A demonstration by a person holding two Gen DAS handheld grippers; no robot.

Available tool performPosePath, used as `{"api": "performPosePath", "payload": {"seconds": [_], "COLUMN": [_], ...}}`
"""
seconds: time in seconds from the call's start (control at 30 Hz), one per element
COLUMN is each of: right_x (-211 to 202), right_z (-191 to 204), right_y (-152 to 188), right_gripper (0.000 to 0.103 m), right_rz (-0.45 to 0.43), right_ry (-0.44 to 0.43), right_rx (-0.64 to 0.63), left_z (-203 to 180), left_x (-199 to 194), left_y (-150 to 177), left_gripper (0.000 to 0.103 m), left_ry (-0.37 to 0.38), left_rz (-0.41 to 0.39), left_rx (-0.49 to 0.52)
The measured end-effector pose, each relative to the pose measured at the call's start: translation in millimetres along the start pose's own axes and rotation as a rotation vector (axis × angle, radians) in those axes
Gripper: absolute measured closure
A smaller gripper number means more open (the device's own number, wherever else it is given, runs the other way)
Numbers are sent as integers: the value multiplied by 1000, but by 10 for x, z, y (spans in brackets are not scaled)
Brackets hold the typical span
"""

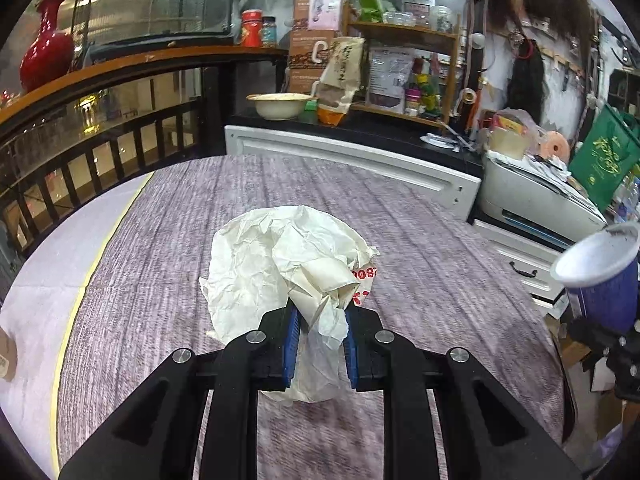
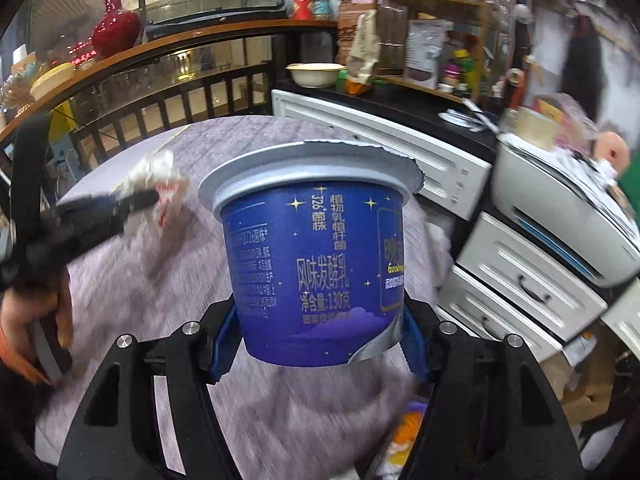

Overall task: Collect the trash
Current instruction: 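Carry the crumpled paper and blue yogurt cup over the black bin with both tools, then open the right tool to drop the yogurt cup while the left tool drops the paper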

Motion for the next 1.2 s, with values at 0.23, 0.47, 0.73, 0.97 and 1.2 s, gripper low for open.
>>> {"api": "performPosePath", "payload": {"seconds": [0.23, 0.47, 0.73, 0.97, 1.2], "right_x": [-365, -536, -408, 153, 628], "right_z": [-381, -909, -1436, -1643, -1652], "right_y": [519, 1005, 1671, 2149, 2417], "right_gripper": [37, 37, 37, 37, 37], "right_rz": [-25, -3, 89, 239, 345], "right_ry": [61, 126, 202, 202, 181], "right_rx": [95, 266, 427, 501, 524], "left_z": [-650, -1470, -2442, -2916, -2941], "left_x": [-336, -659, -821, -618, -334], "left_y": [100, 279, 651, 1064, 1274], "left_gripper": [84, 84, 84, 84, 84], "left_ry": [120, 271, 444, 486, 442], "left_rz": [-24, -37, 8, 101, 192], "left_rx": [69, 159, 279, 340, 356]}}
Point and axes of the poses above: each gripper's, at about its wrist camera, not at the fingertips, and x roughly the way its jaws point, z to its left, y to its underside, the point moved 1 cm from there along x, roughly the way its jaws point, and after that the axes turned 1 degree about z, right-handed, at the moved point
